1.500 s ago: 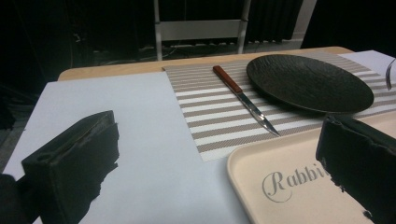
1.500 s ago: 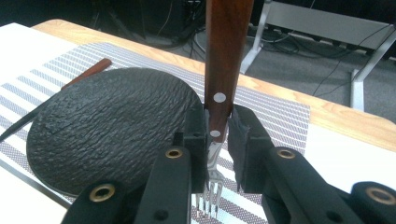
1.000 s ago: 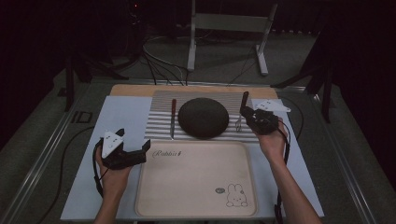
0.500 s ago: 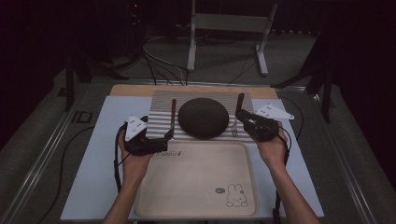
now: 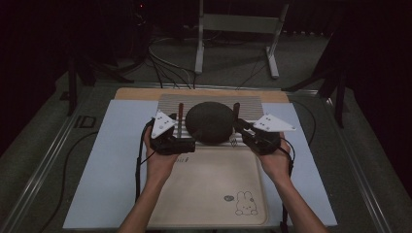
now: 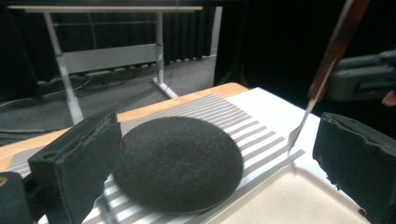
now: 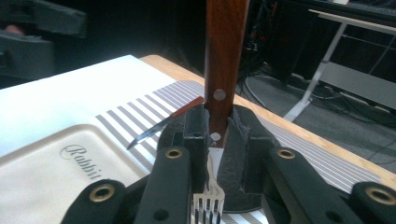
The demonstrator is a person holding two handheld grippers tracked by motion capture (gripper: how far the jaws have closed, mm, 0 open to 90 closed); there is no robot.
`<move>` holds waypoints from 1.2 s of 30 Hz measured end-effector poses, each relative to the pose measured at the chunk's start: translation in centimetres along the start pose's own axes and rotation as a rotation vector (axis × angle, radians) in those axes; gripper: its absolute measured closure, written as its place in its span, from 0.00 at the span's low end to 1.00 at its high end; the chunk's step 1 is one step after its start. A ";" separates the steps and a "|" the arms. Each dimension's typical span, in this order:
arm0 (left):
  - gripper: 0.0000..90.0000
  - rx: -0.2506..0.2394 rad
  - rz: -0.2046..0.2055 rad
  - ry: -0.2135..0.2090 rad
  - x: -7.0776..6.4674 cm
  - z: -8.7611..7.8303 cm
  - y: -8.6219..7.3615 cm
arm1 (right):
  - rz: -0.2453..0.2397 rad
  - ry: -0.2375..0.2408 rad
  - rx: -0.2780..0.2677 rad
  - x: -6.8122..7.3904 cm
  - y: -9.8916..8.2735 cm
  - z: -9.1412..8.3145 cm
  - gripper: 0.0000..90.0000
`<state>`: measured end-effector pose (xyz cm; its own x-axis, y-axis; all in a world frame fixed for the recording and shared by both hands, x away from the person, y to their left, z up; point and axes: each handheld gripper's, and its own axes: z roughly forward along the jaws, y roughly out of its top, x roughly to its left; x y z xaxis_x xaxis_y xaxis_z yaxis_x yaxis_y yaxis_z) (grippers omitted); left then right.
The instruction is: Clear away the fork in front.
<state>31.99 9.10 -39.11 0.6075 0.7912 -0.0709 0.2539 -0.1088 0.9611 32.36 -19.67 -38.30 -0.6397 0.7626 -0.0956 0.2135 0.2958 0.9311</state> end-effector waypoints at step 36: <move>0.89 -0.005 -0.005 -0.211 -3.8 3.7 2.9 | -0.017 0.102 -0.031 4.1 0.3 1.1 0.85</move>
<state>33.19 3.58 -37.05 0.7503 0.6483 -0.1291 0.2536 -0.1019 0.9619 30.63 -15.77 -38.84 -0.7152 0.6947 -0.0764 0.1800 0.2888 0.9403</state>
